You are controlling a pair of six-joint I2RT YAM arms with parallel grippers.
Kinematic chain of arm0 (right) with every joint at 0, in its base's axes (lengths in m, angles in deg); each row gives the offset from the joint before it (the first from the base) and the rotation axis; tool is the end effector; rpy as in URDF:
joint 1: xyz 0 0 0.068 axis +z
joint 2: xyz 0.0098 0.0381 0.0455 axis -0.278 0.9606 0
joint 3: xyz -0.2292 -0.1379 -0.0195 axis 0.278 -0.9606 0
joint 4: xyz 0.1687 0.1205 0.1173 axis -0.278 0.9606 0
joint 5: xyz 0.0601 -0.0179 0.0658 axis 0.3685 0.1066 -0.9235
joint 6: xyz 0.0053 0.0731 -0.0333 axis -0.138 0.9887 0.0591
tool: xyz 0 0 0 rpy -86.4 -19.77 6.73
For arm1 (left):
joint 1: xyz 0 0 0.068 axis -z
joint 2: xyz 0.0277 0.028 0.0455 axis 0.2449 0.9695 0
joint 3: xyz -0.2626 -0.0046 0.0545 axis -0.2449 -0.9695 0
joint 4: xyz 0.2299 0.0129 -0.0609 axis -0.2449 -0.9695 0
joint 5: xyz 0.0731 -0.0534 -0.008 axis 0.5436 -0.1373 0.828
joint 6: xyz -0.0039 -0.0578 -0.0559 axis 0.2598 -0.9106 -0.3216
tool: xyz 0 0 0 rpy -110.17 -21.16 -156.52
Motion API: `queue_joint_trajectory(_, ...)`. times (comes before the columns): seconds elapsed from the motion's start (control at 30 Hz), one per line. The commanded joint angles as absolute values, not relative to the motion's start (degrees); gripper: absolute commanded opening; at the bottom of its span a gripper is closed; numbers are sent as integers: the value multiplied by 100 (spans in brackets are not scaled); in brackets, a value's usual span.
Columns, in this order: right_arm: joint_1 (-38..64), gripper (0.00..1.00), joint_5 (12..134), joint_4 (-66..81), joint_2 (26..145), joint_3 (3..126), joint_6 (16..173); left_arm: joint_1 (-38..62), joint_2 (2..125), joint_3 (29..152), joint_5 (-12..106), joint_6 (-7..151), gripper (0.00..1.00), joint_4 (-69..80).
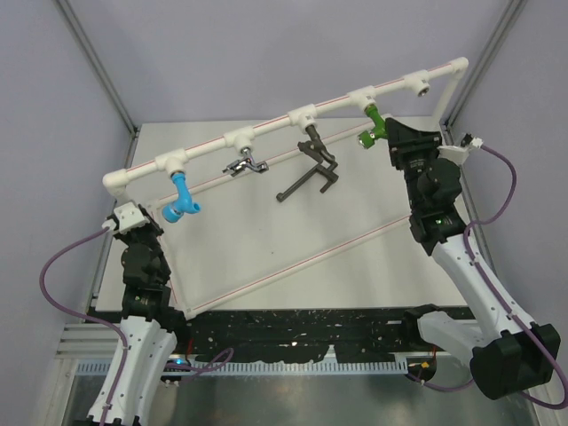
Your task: Install the water faucets
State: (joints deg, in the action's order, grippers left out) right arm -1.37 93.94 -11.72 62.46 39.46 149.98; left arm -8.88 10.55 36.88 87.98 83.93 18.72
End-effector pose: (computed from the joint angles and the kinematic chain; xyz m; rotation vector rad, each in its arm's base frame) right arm 0.2438 0.0484 0.3930 0.7599 1.2329 0.9663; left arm 0.1376 0.0254 0.2815 -0.4104 1.3581 0.3277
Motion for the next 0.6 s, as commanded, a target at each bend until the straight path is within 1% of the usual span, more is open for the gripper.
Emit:
queue_joint_trajectory(0.0,39,13,9317,-1880,6170,3942,17090,-697,886,3872,8155,8287,0,2850)
queue_joint_trajectory(0.03,30,23,9370,-1871,6083,3907,16924,-697,877,3872,8155,8287,0,2850)
queue_joint_trajectory(0.07,-5,28,9397,-1836,6047,3871,16513,-688,886,3872,8163,8296,0,2841)
queue_joint_trajectory(0.1,-40,42,9336,-1810,5960,3862,16318,-697,904,3872,8155,8304,0,2841)
queue_joint_trajectory(0.13,-119,54,9214,-1783,5863,3836,15803,-697,895,3872,8163,8313,0,2850)
queue_joint_trajectory(0.2,-189,63,9108,-1705,5792,3792,14854,-688,895,3881,8172,8313,0,2850)
queue_joint_trajectory(0.23,-216,69,9072,-1652,5670,3775,14570,-688,895,3872,8155,8313,0,2841)
queue_joint_trajectory(0.27,-260,76,9011,-1634,5573,3757,13845,-697,886,3872,8172,8305,0,2841)
queue_joint_trajectory(0.3,-295,80,8967,-1573,5529,3739,13498,-697,877,3872,8172,8313,0,2841)
queue_joint_trajectory(0.33,-322,84,8923,-1389,5398,3783,12633,-688,869,3855,8181,8313,0,2841)
queue_joint_trajectory(0.37,-322,87,8870,-1344,5318,3809,12137,-688,834,3854,8190,8313,0,2841)
queue_joint_trajectory(0.4,-322,95,8757,-1091,5222,3905,11001,-697,807,3846,8216,8313,0,2841)
queue_joint_trajectory(0.43,-322,97,8660,-949,5160,3967,10363,-688,790,3846,8208,8313,0,2841)
queue_joint_trajectory(0.47,-322,99,8424,-643,5046,4098,9313,-697,772,3837,8207,8313,0,2841)
queue_joint_trajectory(0.5,-322,96,8308,-466,5010,4178,8615,-697,772,3837,8216,8313,0,2833)
queue_joint_trajectory(0.53,-322,96,7933,-195,4940,4300,7485,-697,772,3837,8242,8313,0,2824)
queue_joint_trajectory(0.57,-322,96,7721,-27,4913,4389,6970,-688,772,3837,8243,8313,0,2815)
